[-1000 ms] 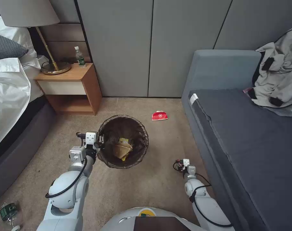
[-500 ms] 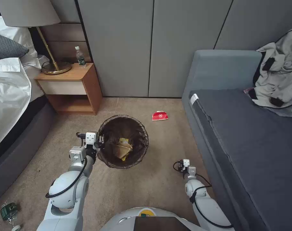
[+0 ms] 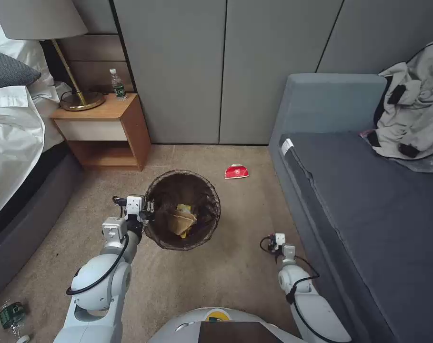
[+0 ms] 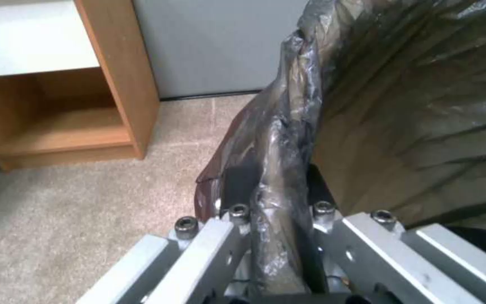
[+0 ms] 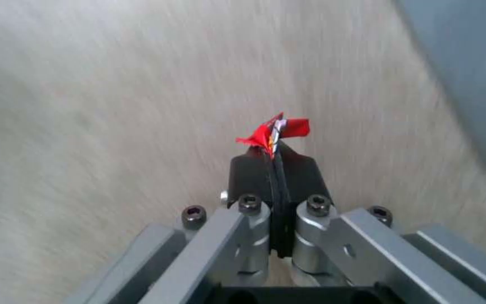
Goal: Pick up the trash bin, then pick up the garbage from the floor and place it into the trash bin.
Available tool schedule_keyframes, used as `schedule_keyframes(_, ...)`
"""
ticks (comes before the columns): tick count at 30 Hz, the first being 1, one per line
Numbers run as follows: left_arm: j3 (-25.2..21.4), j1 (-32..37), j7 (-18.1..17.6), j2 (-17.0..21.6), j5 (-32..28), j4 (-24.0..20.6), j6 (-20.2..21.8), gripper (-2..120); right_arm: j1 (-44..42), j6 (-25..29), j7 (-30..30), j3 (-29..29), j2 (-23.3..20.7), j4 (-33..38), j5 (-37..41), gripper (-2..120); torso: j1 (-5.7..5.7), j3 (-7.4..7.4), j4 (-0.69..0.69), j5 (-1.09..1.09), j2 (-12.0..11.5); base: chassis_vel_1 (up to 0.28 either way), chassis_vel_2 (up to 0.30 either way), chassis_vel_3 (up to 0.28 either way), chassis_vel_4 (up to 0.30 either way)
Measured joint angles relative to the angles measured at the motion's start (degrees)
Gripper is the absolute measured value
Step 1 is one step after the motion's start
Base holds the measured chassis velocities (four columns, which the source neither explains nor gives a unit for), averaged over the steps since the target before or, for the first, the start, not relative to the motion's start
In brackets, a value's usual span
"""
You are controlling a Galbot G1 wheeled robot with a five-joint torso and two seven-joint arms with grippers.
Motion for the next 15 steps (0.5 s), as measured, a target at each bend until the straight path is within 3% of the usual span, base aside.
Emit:
schedule_keyframes(3,0.12,0.00,0.03,0.02,0.11,-0.14,0.58,3,-1.79,-2.43,-2.25,2.03,-0.07,6.29,-0.81,0,0.00,0.00,0.00,0.00,0.00,0.000,0.000,0.000,0.000)
schedule_keyframes(4,0.26,-0.05,0.03,0.02,0.18,-0.15,0.75,3,-2.98,-5.45,-3.77,3.79,0.20,12.67,-0.98,0,0.00,-0.01,-0.01,0.00,0.00,0.000,0.000,0.000,0.000)
schedule_keyframes(6,0.35,-0.05,0.03,0.00,0.22,-0.15,0.77,3,-3.43,-6.67,-3.91,3.92,0.06,15.29,-0.10,0,0.00,-0.01,0.00,-0.01,0.00,0.000,0.000,0.000,0.000)
schedule_keyframes(9,0.52,-0.06,0.01,-0.03,0.33,-0.20,0.94,3,-4.98,-11.16,-2.73,2.45,-2.04,25.46,6.77,0,0.00,-0.01,0.02,0.01,0.00,0.000,0.000,0.000,0.000)
schedule_keyframes(15,0.28,-0.06,0.01,-0.02,0.35,-0.22,1.10,3,-5.42,-14.45,-1.59,-0.06,-4.89,35.50,12.41,0,0.00,-0.01,0.02,0.00,0.00,0.000,0.000,0.000,0.000)
